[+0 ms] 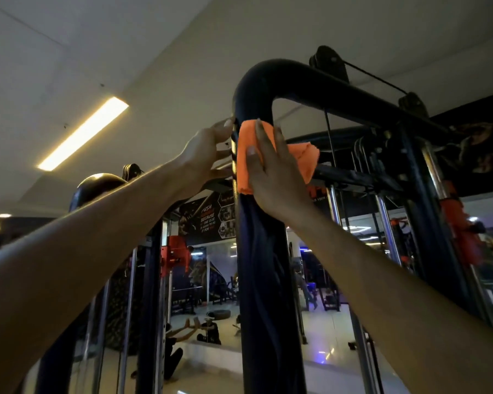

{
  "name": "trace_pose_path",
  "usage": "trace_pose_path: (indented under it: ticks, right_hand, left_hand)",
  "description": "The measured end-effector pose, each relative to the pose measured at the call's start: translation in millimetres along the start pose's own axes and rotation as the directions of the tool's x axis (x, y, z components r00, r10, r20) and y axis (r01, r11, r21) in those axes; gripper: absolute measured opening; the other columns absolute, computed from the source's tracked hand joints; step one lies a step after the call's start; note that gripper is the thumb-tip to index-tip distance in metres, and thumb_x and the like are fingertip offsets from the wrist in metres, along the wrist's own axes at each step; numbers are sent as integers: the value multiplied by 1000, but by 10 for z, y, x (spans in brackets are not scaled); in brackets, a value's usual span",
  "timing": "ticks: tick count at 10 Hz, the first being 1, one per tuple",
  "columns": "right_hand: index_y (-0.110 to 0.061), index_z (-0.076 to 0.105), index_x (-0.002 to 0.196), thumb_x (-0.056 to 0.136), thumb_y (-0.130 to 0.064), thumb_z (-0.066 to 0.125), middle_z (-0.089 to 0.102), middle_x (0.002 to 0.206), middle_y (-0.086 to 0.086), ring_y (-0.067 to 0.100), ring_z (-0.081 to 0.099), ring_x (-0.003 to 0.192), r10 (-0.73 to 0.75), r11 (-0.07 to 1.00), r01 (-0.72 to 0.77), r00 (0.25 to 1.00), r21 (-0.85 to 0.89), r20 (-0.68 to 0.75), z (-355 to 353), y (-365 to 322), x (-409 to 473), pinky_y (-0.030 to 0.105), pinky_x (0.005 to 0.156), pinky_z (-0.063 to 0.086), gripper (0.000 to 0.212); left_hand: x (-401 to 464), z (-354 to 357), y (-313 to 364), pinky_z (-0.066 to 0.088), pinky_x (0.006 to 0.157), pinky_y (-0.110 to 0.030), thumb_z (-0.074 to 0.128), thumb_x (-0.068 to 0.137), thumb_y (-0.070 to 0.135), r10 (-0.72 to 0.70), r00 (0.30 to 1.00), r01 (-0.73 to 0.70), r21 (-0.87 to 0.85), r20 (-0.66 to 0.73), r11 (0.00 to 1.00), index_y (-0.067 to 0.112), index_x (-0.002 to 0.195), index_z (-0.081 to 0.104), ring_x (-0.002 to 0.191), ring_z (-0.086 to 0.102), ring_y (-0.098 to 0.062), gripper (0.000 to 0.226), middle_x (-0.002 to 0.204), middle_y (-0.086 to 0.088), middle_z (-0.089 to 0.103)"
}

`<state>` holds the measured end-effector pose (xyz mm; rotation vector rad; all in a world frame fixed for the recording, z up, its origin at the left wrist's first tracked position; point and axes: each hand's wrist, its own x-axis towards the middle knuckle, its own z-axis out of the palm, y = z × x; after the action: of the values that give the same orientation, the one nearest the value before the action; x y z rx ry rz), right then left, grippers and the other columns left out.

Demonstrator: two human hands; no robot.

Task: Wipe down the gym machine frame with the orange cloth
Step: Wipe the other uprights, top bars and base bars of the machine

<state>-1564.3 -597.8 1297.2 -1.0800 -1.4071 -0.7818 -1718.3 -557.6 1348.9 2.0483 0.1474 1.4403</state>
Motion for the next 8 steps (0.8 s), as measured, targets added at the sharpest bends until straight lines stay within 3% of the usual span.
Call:
trace_pose_path:
  ticks: [1, 2, 3, 4, 5, 6, 7, 8]
  right_hand:
    - [-51, 1, 171, 115, -57, 28, -13, 180, -17, 23, -2, 167, -8, 1000, 8, 999, -24, -32, 147, 36, -628, 59, 128, 25, 62]
    - [-52, -1, 170, 114, -60, 28, -17, 179, -21, 18, -5, 167, 5, 1000, -5, 1000, -14, 8, 213, 137, -1273, 60, 130, 25, 64]
    - [-51, -1, 170, 114, -61, 26, -12, 181, -16, 19, -13, 167, 19, 998, -20, 1000, -61, -20, 185, 196, -1085, 60, 133, 10, 64]
    - [-45, 1, 172, 116, -57, 28, -7, 183, -6, 28, -18, 167, 11, 997, -12, 1000, -73, -22, 149, 168, -660, 59, 134, -5, 64]
    - [-41, 4, 173, 117, -53, 32, -6, 182, -4, 28, -4, 168, -21, 999, 23, 999, 23, -49, 213, 181, -643, 55, 132, 13, 64]
    - [-46, 2, 172, 116, -53, 32, -10, 181, -11, 25, 7, 166, -39, 997, 42, 998, 61, -41, 230, 210, -1089, 42, 119, 24, 64]
    - [-51, -1, 170, 115, -55, 32, -10, 181, -15, 25, 12, 165, 16, 996, -14, 1000, 92, -20, 275, 254, -1618, 48, 118, 40, 64]
    - [-50, 2, 171, 115, -55, 32, -6, 181, -11, 29, 14, 164, 44, 992, -43, 999, 120, -11, 255, 250, -1547, 60, 117, 47, 63]
  left_hand:
    - [-67, 9, -52, 58, 99, -41, 45, 115, 32, -18, 1000, 18, -11, -19, 1000, 40, 129, 65, 104, 68, -8, 26, 112, 16, 68]
    - [-140, 29, -141, 57, 94, -37, 50, 113, 28, -17, 1000, 17, 21, -11, 1000, 31, 152, 54, 108, 65, -7, 39, 121, 15, 63]
    - [-196, 47, -240, 58, 94, -39, 54, 112, 27, -43, 999, 44, 59, -8, 997, 30, 153, 54, 121, 65, -15, 41, 131, 8, 63]
    - [-150, 52, -300, 63, 93, -39, 58, 108, 22, -81, 995, 86, 94, -55, 992, 18, 151, 57, 105, 72, -13, 43, 142, -7, 65]
    - [-151, 69, -303, 64, 96, -42, 60, 106, 20, -125, 985, 135, 87, -117, 987, 12, 150, 57, 98, 73, -15, 44, 144, -13, 66]
    - [-264, 113, -320, 61, 89, -36, 61, 108, 25, -117, 987, 129, 114, -106, 985, 18, 151, 56, 100, 69, -12, 44, 131, -2, 68]
    - [-401, 140, -362, 56, 82, -31, 59, 111, 24, -104, 993, 112, 132, -63, 985, 36, 155, 48, 102, 65, -8, 47, 116, 15, 62]
    - [-477, 152, -405, 55, 84, -34, 59, 111, 27, -117, 992, 122, 140, -44, 983, 46, 163, 37, 104, 64, -6, 60, 118, 18, 62]
